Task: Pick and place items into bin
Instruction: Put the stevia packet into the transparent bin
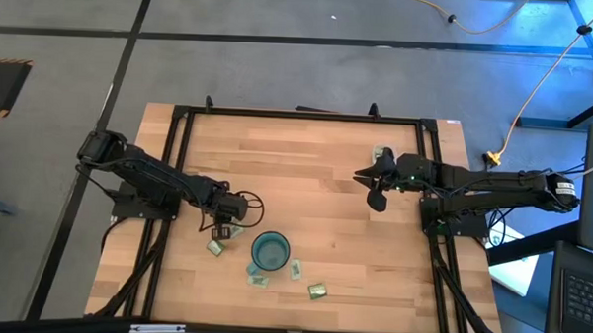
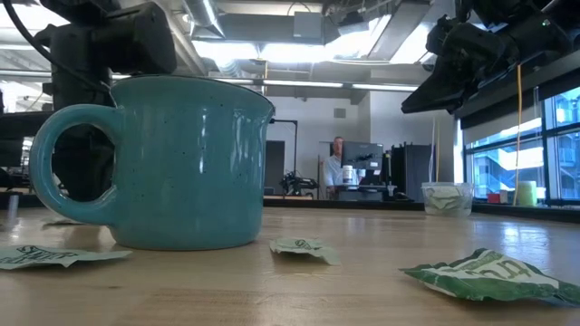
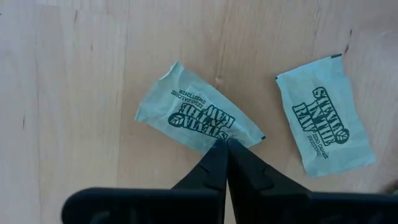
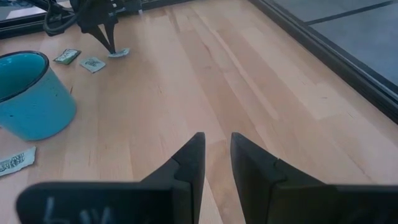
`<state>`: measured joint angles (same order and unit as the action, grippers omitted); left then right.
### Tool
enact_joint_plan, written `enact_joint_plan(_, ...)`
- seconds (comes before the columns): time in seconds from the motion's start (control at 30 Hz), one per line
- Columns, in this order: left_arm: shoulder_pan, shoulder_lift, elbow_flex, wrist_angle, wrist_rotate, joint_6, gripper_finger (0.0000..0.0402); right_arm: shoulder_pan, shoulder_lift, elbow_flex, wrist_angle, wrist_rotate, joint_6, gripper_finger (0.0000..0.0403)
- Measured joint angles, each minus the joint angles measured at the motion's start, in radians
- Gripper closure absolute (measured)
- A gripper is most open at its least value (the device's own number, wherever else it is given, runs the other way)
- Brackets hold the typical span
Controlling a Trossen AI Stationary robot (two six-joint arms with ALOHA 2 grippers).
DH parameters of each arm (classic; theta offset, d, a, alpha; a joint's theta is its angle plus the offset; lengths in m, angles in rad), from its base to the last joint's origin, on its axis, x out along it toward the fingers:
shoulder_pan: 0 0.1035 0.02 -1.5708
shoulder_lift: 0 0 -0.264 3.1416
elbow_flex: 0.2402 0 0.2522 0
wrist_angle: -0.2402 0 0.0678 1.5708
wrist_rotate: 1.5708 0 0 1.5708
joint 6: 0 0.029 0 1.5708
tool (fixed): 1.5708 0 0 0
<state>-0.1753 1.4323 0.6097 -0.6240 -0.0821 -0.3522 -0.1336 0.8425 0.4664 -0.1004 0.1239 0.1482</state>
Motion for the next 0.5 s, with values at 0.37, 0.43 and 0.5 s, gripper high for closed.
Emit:
enact_joint_plan(0.37, 0.0, -0.081, -0.006, -0.006, -0.01, 0.007, 0.04, 0.0, 0.0, 0.0, -0.001, 0.0, 0.0, 0.0322)
enact_joint_plan(0.43, 0.0, -0.082, -0.006, -0.007, -0.01, 0.007, 0.04, 0.0, 0.0, 0.0, -0.001, 0.0, 0.0, 0.0322)
enact_joint_plan(0.5, 0.0, -0.083, -0.006, -0.006, -0.012, 0.007, 0.0399, 0.0, 0.0, 0.0, -0.001, 0.0, 0.0, 0.0322)
